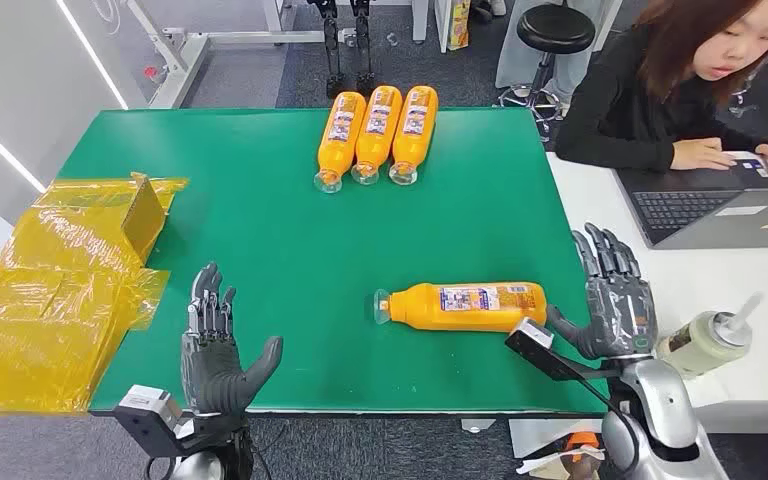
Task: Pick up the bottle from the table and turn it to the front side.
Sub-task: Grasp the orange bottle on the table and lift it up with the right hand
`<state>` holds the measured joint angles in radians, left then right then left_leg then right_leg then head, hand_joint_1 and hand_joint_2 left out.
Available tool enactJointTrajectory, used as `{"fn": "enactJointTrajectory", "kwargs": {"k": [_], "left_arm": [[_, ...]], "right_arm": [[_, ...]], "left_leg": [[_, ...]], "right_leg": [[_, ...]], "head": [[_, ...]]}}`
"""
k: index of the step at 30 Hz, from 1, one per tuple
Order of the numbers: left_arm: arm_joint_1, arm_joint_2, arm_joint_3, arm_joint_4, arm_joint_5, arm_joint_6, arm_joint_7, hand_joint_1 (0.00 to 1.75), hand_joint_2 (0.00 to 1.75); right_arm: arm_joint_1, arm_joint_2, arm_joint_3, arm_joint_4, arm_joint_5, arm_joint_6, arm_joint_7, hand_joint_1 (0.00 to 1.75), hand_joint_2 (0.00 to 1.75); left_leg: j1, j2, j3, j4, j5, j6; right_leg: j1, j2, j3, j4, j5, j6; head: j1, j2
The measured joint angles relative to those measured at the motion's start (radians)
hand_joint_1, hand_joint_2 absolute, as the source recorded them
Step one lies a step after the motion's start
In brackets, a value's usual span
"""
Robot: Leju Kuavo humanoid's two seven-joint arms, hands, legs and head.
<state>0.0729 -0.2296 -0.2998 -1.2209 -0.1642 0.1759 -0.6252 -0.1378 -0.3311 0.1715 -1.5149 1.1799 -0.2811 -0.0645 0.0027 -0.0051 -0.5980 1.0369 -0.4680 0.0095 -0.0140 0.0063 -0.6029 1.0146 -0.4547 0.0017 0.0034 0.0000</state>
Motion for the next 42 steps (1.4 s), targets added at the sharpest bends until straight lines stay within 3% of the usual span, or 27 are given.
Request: {"fn": "enactJointTrajectory", "kwargs": {"k": [5,12,17,20,23,28,36,42], "left_arm": [[0.000,-0.001,0.000,0.001,0.005,0.017,0.002,0.00,1.75],[0.000,-0.002,0.000,0.001,-0.003,0.015,0.020,0.00,1.75],[0.001,-0.002,0.000,0.001,-0.008,0.012,0.024,0.00,1.75],[0.003,0.000,0.000,0.001,-0.008,0.010,0.025,0.00,1.75],[0.010,0.003,0.000,0.001,-0.001,0.007,0.028,0.00,1.75],[0.021,0.014,0.000,0.001,0.019,0.007,0.028,0.00,1.75],[0.032,0.029,0.000,0.002,0.057,0.007,0.030,0.00,1.75],[0.041,0.037,0.000,0.009,0.077,0.011,0.028,0.00,1.75]], "right_arm": [[-0.092,0.008,0.043,0.062,-0.014,0.011,-0.006,0.00,1.75],[-0.183,0.013,0.093,0.156,-0.115,0.124,-0.038,0.00,1.75],[-0.240,-0.001,0.139,0.251,-0.267,0.332,-0.098,0.00,1.75],[-0.310,-0.052,0.192,0.315,-0.401,0.480,-0.140,0.00,1.75],[-0.416,-0.112,0.266,0.368,-0.513,0.612,-0.147,0.00,1.75],[-0.620,-0.175,0.435,0.432,-0.705,0.772,-0.084,0.00,1.75],[-0.864,-0.170,0.719,0.534,-0.878,0.826,-0.011,0.00,1.75],[-0.945,-0.150,0.859,0.599,-0.952,0.850,-0.001,0.00,1.75]], "left_leg": [[0.000,-0.001,0.000,0.000,0.000,0.000],[0.000,-0.001,0.000,0.000,0.000,-0.001],[0.000,-0.001,0.000,0.000,0.000,-0.001],[0.000,-0.002,-0.001,0.000,0.001,0.001],[-0.001,-0.002,-0.001,0.001,0.002,0.001],[-0.001,-0.002,-0.001,0.001,0.002,0.002],[-0.001,-0.002,-0.001,0.001,0.002,0.001],[-0.001,-0.003,-0.001,0.001,0.002,0.001]], "right_leg": [[0.000,0.000,0.000,0.000,0.000,0.000],[0.000,-0.001,0.000,0.000,0.000,0.000],[0.000,-0.001,0.000,0.000,0.000,0.000],[-0.001,-0.001,0.000,0.000,0.001,0.001],[-0.001,-0.001,-0.001,0.000,0.001,0.002],[-0.001,-0.001,-0.001,0.000,0.002,0.002],[-0.001,-0.001,-0.001,0.001,0.001,0.002],[-0.001,-0.002,-0.001,0.000,0.001,0.002]], "head": [[0.000,0.000],[0.000,0.000],[0.000,0.000],[0.000,0.000],[0.000,0.000],[0.000,0.000],[0.000,0.000],[0.000,0.000]]}}
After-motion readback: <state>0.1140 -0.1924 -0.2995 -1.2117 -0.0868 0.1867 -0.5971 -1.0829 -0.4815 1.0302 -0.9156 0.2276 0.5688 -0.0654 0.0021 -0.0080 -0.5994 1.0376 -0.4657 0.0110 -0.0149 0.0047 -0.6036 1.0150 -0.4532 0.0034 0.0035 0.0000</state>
